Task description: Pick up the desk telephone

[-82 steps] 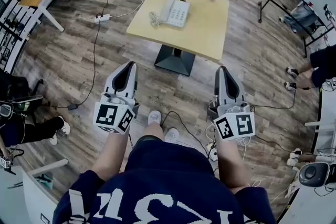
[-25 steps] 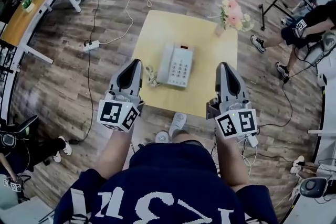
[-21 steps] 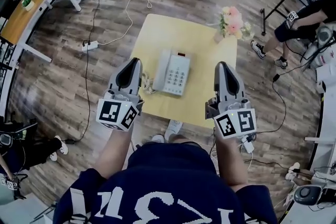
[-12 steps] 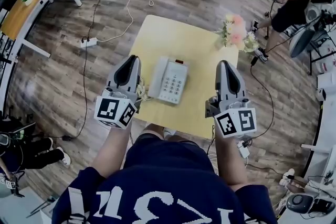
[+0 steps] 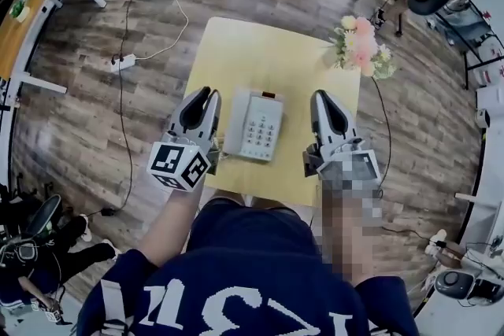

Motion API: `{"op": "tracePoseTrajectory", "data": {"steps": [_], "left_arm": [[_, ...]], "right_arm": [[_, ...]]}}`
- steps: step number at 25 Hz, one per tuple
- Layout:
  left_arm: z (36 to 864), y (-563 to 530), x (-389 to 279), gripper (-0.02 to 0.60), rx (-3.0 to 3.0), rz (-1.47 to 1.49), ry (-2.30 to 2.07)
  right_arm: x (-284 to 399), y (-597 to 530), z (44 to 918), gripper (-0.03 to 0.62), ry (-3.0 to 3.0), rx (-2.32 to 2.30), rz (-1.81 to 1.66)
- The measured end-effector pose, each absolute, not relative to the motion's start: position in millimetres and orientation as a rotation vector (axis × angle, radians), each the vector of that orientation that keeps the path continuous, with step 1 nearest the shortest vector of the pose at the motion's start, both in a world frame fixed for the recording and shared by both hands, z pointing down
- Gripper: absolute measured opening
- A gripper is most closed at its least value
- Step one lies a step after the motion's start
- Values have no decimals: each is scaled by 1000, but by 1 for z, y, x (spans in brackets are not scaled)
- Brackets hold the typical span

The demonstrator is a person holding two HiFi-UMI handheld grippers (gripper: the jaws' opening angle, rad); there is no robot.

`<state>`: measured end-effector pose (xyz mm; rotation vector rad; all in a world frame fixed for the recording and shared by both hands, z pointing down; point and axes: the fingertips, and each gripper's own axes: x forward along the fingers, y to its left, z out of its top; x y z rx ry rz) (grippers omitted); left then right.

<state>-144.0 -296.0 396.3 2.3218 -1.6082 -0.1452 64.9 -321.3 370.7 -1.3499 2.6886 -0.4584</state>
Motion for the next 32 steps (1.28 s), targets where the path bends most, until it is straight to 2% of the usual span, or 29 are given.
{"op": "tracePoseTrajectory", "data": {"steps": [2, 4, 7, 11, 17, 27, 32], "left_arm": [[420, -301, -138, 134, 2279, -122, -1500], [445, -306, -135, 167, 2252, -62, -1444], [490, -308, -133, 208, 2197, 49, -1380], [544, -307, -127, 247, 2126, 163, -1264], [599, -299, -119, 272, 2043, 212, -1033], [622, -291, -104, 293, 1909, 91, -594], [623, -292, -101, 295, 1924, 105, -586]], "right_arm": [[54, -323, 407, 31, 2728, -1302, -663], [47, -324, 441, 32, 2749, -1283, -809], [44, -320, 491, 99, 2751, -1288, -995], [47, -312, 545, 141, 2721, -1295, -1209], [37, -295, 607, 210, 2685, -1232, -1486], [23, -282, 642, 235, 2598, -1071, -1707], [23, -286, 650, 220, 2588, -1171, -1694]]}}
